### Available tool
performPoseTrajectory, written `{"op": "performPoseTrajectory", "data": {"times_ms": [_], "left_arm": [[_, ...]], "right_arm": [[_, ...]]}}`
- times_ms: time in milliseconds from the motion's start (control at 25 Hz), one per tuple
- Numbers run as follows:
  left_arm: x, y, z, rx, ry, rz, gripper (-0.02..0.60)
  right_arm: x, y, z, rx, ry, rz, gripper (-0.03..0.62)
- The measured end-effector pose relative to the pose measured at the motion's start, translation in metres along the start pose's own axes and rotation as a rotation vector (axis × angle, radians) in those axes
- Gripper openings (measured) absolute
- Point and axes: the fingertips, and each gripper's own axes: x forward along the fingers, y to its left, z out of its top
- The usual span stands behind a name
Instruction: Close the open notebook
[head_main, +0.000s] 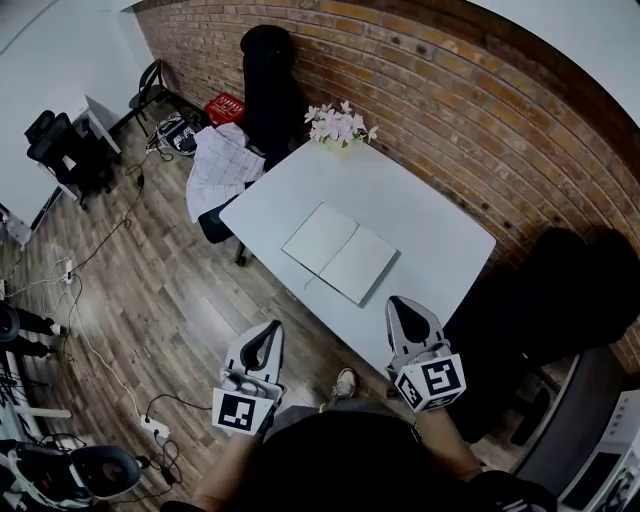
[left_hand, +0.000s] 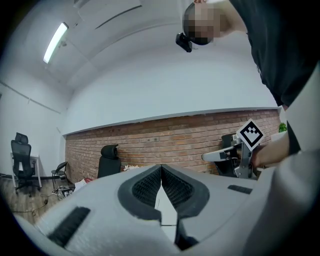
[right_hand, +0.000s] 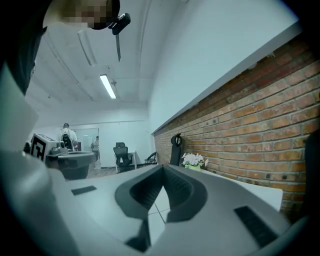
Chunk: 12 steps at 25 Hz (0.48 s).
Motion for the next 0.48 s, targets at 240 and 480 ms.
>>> {"op": "performPoseTrajectory", "data": {"times_ms": [240,480], "left_arm": [[0.031,0.017,-0.004,0.005,0.019,-0.002,0.026],[0.062,0.045,-0.025,-0.022,0.046,-0.029,0.025]], "right_arm": [[0.019,-0.027,-0.014,0.054,0.042,-0.031,0.014],[0.043,-0.040,-0.035,0.094,0.100,-0.082,0.014]]}}
